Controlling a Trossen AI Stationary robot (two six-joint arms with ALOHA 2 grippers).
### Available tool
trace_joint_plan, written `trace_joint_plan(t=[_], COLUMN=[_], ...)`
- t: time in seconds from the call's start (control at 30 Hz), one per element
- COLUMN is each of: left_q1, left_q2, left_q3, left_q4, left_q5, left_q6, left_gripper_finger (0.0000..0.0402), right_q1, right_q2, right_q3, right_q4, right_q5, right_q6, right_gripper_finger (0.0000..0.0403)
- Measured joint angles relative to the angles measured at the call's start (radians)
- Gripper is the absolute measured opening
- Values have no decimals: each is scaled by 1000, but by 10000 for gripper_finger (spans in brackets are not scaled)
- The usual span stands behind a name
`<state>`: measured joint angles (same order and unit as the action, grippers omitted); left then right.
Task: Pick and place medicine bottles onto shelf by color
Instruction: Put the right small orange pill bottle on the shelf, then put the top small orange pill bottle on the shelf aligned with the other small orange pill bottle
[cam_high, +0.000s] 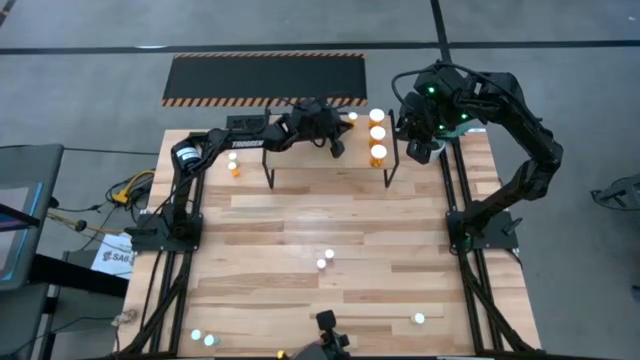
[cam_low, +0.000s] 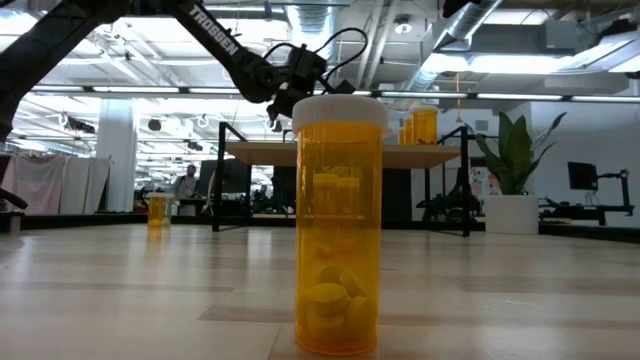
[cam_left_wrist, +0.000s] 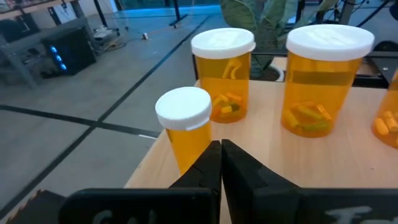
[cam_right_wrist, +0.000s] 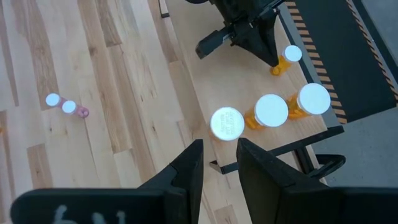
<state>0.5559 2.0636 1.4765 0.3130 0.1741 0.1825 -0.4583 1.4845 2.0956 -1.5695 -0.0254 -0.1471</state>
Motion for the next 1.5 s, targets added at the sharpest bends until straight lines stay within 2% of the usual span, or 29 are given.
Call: trace_joint_plan(t=[0.47,0.57,0.7,0.83,0.93,1.13,1.23,1.4,1.5], left_q1=[1,-6,-30,-45,-55,-85,-114,-170,-171], left_q2=[-1,-35,-113,-224,-332,-546,-639,-760,-824], left_q3=[0,-1,0,-1,1,0,0,0,-27], left_q4=[-12,-65,-172,-320,-495,-934,-1142,-1445,-1541], left_q5=[4,52,64,143,176,124,58,-161,-240], left_q6=[-3,-10,-25,-44,-24,29,31,-8,-59], left_gripper_finger=[0,0,0,0,0,0,0,0,0], right_q1=[0,0,0,0,1,40,92,205,280], right_q2=[0,0,0,0,0,0,0,0,0], right_q3=[0,0,0,0,0,0,0,0,0], right_q4=[0,0,0,1,12,60,63,63,63], right_q5=[0,0,0,0,0,0,0,4,38], right_q6=[-4,-3,1,21,46,154,214,312,388], right_gripper_finger=[118,118,118,118,118,118,118,118,118])
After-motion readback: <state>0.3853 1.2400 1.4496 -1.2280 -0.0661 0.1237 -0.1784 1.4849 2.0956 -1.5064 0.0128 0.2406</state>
